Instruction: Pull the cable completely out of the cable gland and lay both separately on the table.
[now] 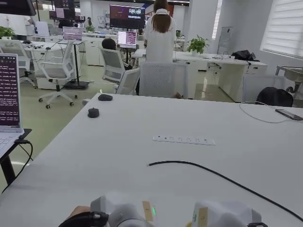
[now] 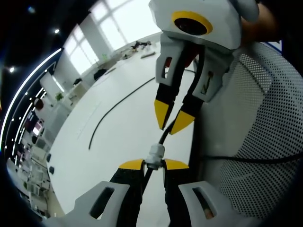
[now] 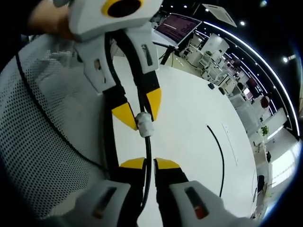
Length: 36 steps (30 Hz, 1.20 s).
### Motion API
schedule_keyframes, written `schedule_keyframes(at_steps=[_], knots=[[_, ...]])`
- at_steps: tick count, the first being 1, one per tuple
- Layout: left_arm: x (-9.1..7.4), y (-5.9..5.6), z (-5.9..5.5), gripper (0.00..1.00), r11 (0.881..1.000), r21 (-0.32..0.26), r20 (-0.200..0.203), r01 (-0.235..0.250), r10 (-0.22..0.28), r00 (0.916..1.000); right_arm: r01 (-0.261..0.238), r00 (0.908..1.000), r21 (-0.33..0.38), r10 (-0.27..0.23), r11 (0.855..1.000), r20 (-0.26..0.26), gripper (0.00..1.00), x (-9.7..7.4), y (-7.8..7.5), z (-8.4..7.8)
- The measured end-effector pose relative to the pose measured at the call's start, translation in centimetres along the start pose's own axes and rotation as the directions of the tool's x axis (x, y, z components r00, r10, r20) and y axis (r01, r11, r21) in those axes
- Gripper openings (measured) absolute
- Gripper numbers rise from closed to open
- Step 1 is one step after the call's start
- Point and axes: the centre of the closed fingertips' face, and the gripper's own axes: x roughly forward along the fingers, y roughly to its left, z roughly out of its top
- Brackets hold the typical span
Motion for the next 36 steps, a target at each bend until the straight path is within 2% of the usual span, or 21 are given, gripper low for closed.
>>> schedule_keyframes(at_steps=[2, 3, 7, 10, 13, 14, 16, 17, 19, 22, 24, 26, 30, 32, 34, 36], knots=[[0.0, 0.0, 0.2, 0.16, 1.000, -0.005, 0.008, -0.001, 0.001, 1.0000, 0.002, 0.9997, 0.013, -0.001, 1.000, -0.023, 0.04, 0.1, -0.1, -0.6], [0.0, 0.1, 0.2, 0.16, 1.000, -0.005, 0.009, -0.002, 0.002, 1.0000, 0.015, 0.9990, -0.009, -0.015, 1.000, -0.043, 0.03, 0.1, -0.3, -0.9], [0.0, 0.1, 0.0, 0.16, 1.000, -0.009, 0.003, -0.004, 0.004, 1.0000, 0.014, 0.9990, 0.005, -0.013, 1.000, -0.042, 0.03, 0.1, -0.3, -0.9], [-0.1, 0.5, -0.2, 0.16, 1.000, -0.018, -0.003, -0.017, 0.017, 0.9998, 0.037, 0.9962, 0.006, -0.036, 0.999, -0.079, 0.03, 0.2, -0.8, -1.7], [-0.3, 0.7, -0.1, 0.16, 0.999, -0.037, 0.006, -0.022, 0.023, 0.9997, 0.035, 0.9936, 0.030, -0.032, 0.999, -0.108, 0.03, 0.2, -1.0, -2.5], [-0.3, 0.7, -0.1, 0.16, 0.999, -0.037, 0.007, -0.022, 0.022, 0.9997, 0.030, 0.9951, 0.034, -0.026, 0.999, -0.096, 0.04, 0.1, -0.9, -2.3], [-0.2, 0.6, 0.0, 0.16, 0.999, -0.027, 0.006, -0.019, 0.019, 0.9998, 0.032, 0.9978, 0.037, -0.030, 0.999, -0.059, 0.12, 0.1, -0.9, -1.5], [-0.2, 0.5, 0.0, 0.16, 1.000, -0.025, 0.007, -0.016, 0.016, 0.9998, 0.025, 0.9995, 0.040, -0.024, 0.999, -0.021, 0.15, 0.1, -0.8, -0.7], [-0.2, 0.4, 0.2, 0.16, 1.000, -0.021, 0.014, -0.014, 0.014, 0.9998, 0.010, 0.9999, 0.023, -0.010, 1.000, 0.008, 0.17, 0.1, -0.4, 0.0], [-0.3, 0.3, 0.6, 0.16, 1.000, -0.014, 0.038, -0.010, 0.010, 0.9992, -0.003, 1.0000, 0.004, 0.003, 1.000, 0.003, 0.13, 0.2, 0.0, 0.0], [-0.2, 0.3, 0.7, 0.16, 1.000, -0.019, 0.041, -0.007, 0.007, 0.9991, 0.009, 0.9999, -0.003, -0.009, 1.000, -0.011, 0.03, 0.1, -0.3, -0.4], [-0.2, 0.4, 0.5, 0.16, 1.000, -0.016, 0.031, -0.011, 0.012, 0.9994, 0.020, 0.9995, 0.034, -0.019, 0.999, -0.026, 0.03, 0.2, -0.6, -0.9], [-0.3, 0.8, 0.4, 0.16, 0.999, -0.036, 0.033, -0.025, 0.026, 0.9991, 0.040, 0.9948, 0.034, -0.037, 0.999, -0.095, 0.03, 0.2, -1.0, -2.3], [-0.3, 0.8, 0.4, 0.16, 0.999, -0.037, 0.034, -0.023, 0.025, 0.9991, 0.038, 0.9956, 0.042, -0.034, 0.998, -0.088, 0.05, 0.1, -1.0, -2.1], [-0.3, 0.6, 0.4, 0.16, 0.999, -0.026, 0.029, -0.021, 0.022, 0.9993, 0.043, 0.9985, 0.038, -0.042, 0.998, -0.034, 0.13, 0.1, -1.0, -0.9], [-0.3, 0.6, 0.5, 0.16, 1.000, -0.023, 0.033, -0.019, 0.020, 0.9993, 0.024, 0.9997, 0.033, -0.024, 0.999, 0.008, 0.16, 0.0, -0.6, 0.0]])
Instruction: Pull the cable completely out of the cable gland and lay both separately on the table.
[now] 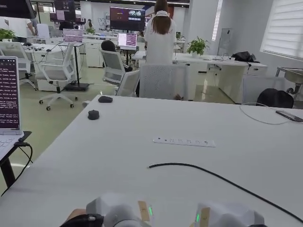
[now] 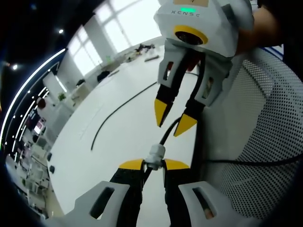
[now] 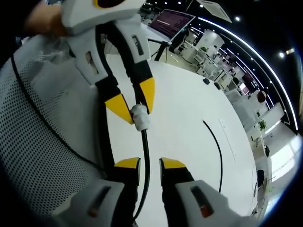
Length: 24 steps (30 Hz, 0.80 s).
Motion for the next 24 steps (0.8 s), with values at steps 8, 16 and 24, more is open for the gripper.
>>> schedule_keyframes(at_steps=[8, 16, 24], knots=[[-0.2, 0.4, 0.0, 0.16, 1.000, -0.011, 0.002, -0.018, 0.018, 0.9998, 0.030, 0.9972, -0.020, -0.031, 0.999, -0.068, 0.03, -0.2, -0.5, -1.5], [-0.2, 0.3, -0.1, 0.16, 1.000, -0.011, 0.000, -0.017, 0.017, 0.9999, 0.019, 0.9998, -0.010, -0.018, 1.000, 0.010, 0.12, -0.3, -0.3, 0.2], [-0.2, 0.6, 0.0, 0.16, 1.000, -0.013, 0.001, -0.025, 0.025, 0.9997, 0.052, 0.9975, -0.029, -0.053, 0.998, -0.047, 0.03, -0.5, -1.0, -0.8]])
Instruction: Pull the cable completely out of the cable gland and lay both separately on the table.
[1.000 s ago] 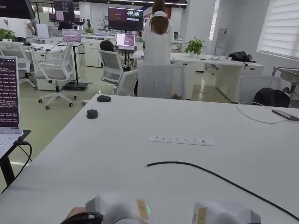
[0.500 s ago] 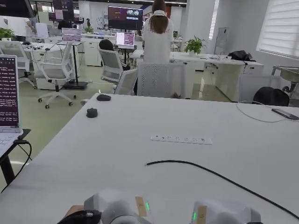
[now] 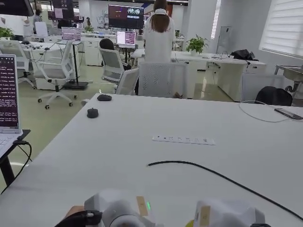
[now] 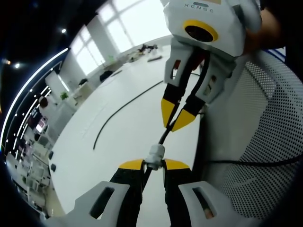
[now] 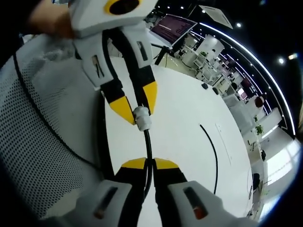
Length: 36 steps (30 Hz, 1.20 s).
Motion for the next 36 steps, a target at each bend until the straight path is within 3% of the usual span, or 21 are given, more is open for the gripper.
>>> schedule_keyframes(at_steps=[6, 9, 11, 17, 19, 21, 24, 27, 29, 31, 33, 36], knots=[[-0.1, 0.3, -0.3, 0.16, 1.000, -0.010, -0.008, -0.012, 0.012, 0.9999, -0.007, 0.9995, 0.014, 0.008, 1.000, -0.031, 0.06, 0.2, 0.0, -0.6], [-0.1, 0.1, -0.2, 0.16, 1.000, -0.005, -0.006, -0.006, 0.005, 1.0000, -0.025, 0.9992, 0.013, 0.025, 1.000, 0.030, 0.10, 0.1, 0.5, 0.6], [-0.1, 0.2, -0.1, 0.16, 1.000, -0.005, -0.003, -0.007, 0.007, 1.0000, -0.018, 0.9998, -0.010, 0.018, 1.000, -0.008, 0.03, 0.3, 0.4, -0.1], [-0.2, 0.6, -0.2, 0.16, 1.000, -0.020, -0.002, -0.020, 0.020, 0.9998, 0.009, 0.9974, 0.042, -0.006, 0.999, -0.072, 0.03, 0.3, -0.4, -1.7], [-0.2, 0.6, -0.3, 0.16, 1.000, -0.020, -0.007, -0.021, 0.021, 0.9998, -0.002, 0.9987, 0.044, 0.005, 0.999, -0.052, 0.06, 0.3, -0.2, -1.3], [-0.1, 0.3, -0.2, 0.16, 1.000, -0.014, -0.005, -0.012, 0.012, 0.9999, -0.014, 0.9998, 0.032, 0.014, 0.999, 0.010, 0.15, 0.3, 0.2, 0.2], [-0.1, 0.1, -0.1, 0.16, 1.000, -0.002, -0.001, -0.006, 0.006, 1.0000, -0.044, 0.9972, -0.026, 0.045, 0.999, 0.060, 0.15, 0.2, 1.2, 1.5], [-0.1, -0.1, 0.3, 0.16, 1.000, 0.001, 0.013, -0.001, 0.001, 0.9999, -0.045, 0.9962, -0.033, 0.048, 0.998, 0.072, 0.11, 0.1, 1.2, 1.7], [0.0, -0.2, 0.1, 0.16, 1.000, 0.005, 0.007, 0.007, -0.007, 1.0000, -0.035, 0.9972, -0.032, 0.037, 0.999, 0.065, 0.04, 0.1, 0.9, 1.4], [0.0, 0.0, 0.1, 0.16, 1.000, 0.003, 0.006, -0.001, 0.001, 1.0000, -0.025, 0.9988, 0.003, 0.025, 1.000, 0.041, 0.03, 0.1, 0.5, 0.8], [0.0, 0.2, 0.2, 0.16, 1.000, -0.007, 0.010, -0.007, 0.007, 0.9999, -0.005, 1.0000, -0.011, 0.005, 1.000, -0.003, 0.03, 0.2, 0.2, -0.1], [-0.1, 0.2, 0.1, 0.16, 1.000, -0.008, 0.009, -0.009, 0.009, 0.9999, -0.009, 0.9999, 0.003, 0.009, 1.000, -0.007, 0.03, 0.2, 0.2, -0.2]])
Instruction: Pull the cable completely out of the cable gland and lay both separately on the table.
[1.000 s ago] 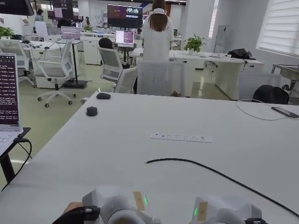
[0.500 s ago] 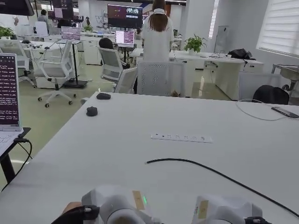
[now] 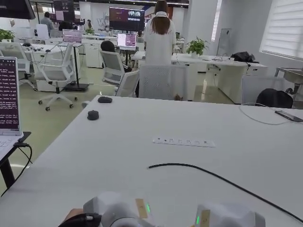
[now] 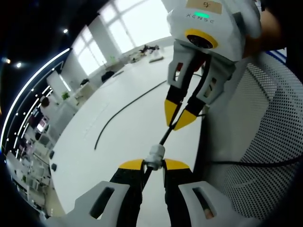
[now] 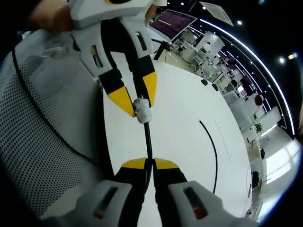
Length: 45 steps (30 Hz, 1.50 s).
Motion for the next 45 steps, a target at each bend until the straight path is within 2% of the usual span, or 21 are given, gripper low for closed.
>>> schedule_keyframes(at_steps=[2, 5, 8, 11, 18, 20, 22, 23, 27, 29, 31, 33, 37, 38, 42, 43, 45], knots=[[0.0, 0.0, -0.1, 0.16, 1.000, 0.004, -0.006, 0.000, 0.000, 1.0000, -0.002, 1.0000, -0.011, 0.002, 1.000, -0.001, 0.05, 0.0, 0.1, 0.1], [0.1, -0.3, 0.1, 0.16, 1.000, 0.010, -0.001, 0.009, -0.009, 1.0000, -0.027, 0.9954, -0.010, 0.028, 1.000, 0.092, 0.12, -0.3, 0.7, 1.9], [0.1, -0.5, 0.4, 0.16, 1.000, 0.019, 0.010, 0.016, -0.017, 0.9998, -0.026, 0.9947, -0.030, 0.029, 0.999, 0.099, 0.09, -0.4, 0.8, 2.1], [0.1, -0.5, 0.3, 0.16, 1.000, 0.021, 0.007, 0.018, -0.018, 0.9998, -0.022, 0.9962, -0.024, 0.024, 0.999, 0.084, 0.03, -0.3, 0.5, 1.6], [0.0, 0.1, 0.1, 0.16, 1.000, -0.002, 0.006, 0.000, 0.000, 1.0000, -0.005, 0.9995, -0.009, 0.006, 1.000, 0.033, 0.03, -0.1, 0.0, 0.6], [0.0, 0.0, 0.0, 0.16, 1.000, 0.009, -0.001, 0.000, 0.000, 1.0000, -0.013, 0.9985, -0.005, 0.014, 1.000, 0.053, 0.06, -0.1, 0.3, 1.0], [0.0, -0.2, 0.2, 0.16, 1.000, 0.010, 0.009, 0.010, -0.010, 0.9999, -0.014, 0.9963, -0.017, 0.016, 1.000, 0.084, 0.14, -0.2, 0.5, 1.8], [0.0, -0.3, 0.4, 0.16, 1.000, 0.018, 0.012, 0.010, -0.010, 0.9999, -0.016, 0.9958, -0.030, 0.019, 0.999, 0.090, 0.14, -0.2, 0.6, 2.0], [0.0, -0.4, 0.6, 0.16, 1.000, 0.020, 0.023, 0.016, -0.016, 0.9996, -0.019, 0.9957, -0.040, 0.022, 0.999, 0.090, 0.04, -0.2, 0.6, 2.0], [0.0, -0.4, 0.6, 0.16, 1.000, 0.018, 0.024, 0.015, -0.016, 0.9996, -0.021, 0.9964, 0.001, 0.021, 1.000, 0.082, 0.04, -0.2, 0.3, 1.5], [0.0, -0.2, 0.6, 0.16, 1.000, 0.015, 0.023, 0.009, -0.009, 0.9997, -0.004, 0.9987, -0.015, 0.005, 1.000, 0.050, 0.04, -0.1, 0.1, 1.0], [0.0, -0.2, 0.6, 0.16, 1.000, 0.008, 0.025, 0.010, -0.010, 0.9996, -0.008, 0.9993, -0.017, 0.008, 1.000, 0.037, 0.04, -0.1, 0.2, 0.8], [0.0, -0.5, 0.5, 0.16, 1.000, 0.023, 0.022, 0.018, -0.019, 0.9996, -0.012, 0.9967, -0.010, 0.013, 1.000, 0.080, 0.14, -0.2, 0.4, 1.7], [0.0, -0.5, 0.6, 0.16, 1.000, 0.024, 0.023, 0.018, -0.019, 0.9996, -0.020, 0.9956, -0.020, 0.022, 1.000, 0.091, 0.14, -0.2, 0.6, 2.0], [0.0, -0.5, 0.8, 0.16, 0.999, 0.028, 0.033, 0.020, -0.021, 0.9993, -0.018, 0.9951, -0.060, 0.023, 0.998, 0.096, 0.07, -0.3, 0.9, 2.3], [0.0, -0.6, 0.7, 0.16, 0.999, 0.027, 0.028, 0.024, -0.024, 0.9993, -0.006, 0.9967, -0.056, 0.010, 0.998, 0.080, 0.03, -0.4, 0.6, 1.9], [-0.1, -0.4, 0.7, 0.16, 1.000, 0.020, 0.031, 0.016, -0.016, 0.9994, -0.011, 0.9969, -0.002, 0.011, 1.000, 0.078, 0.04, -0.3, 0.2, 1.6]])
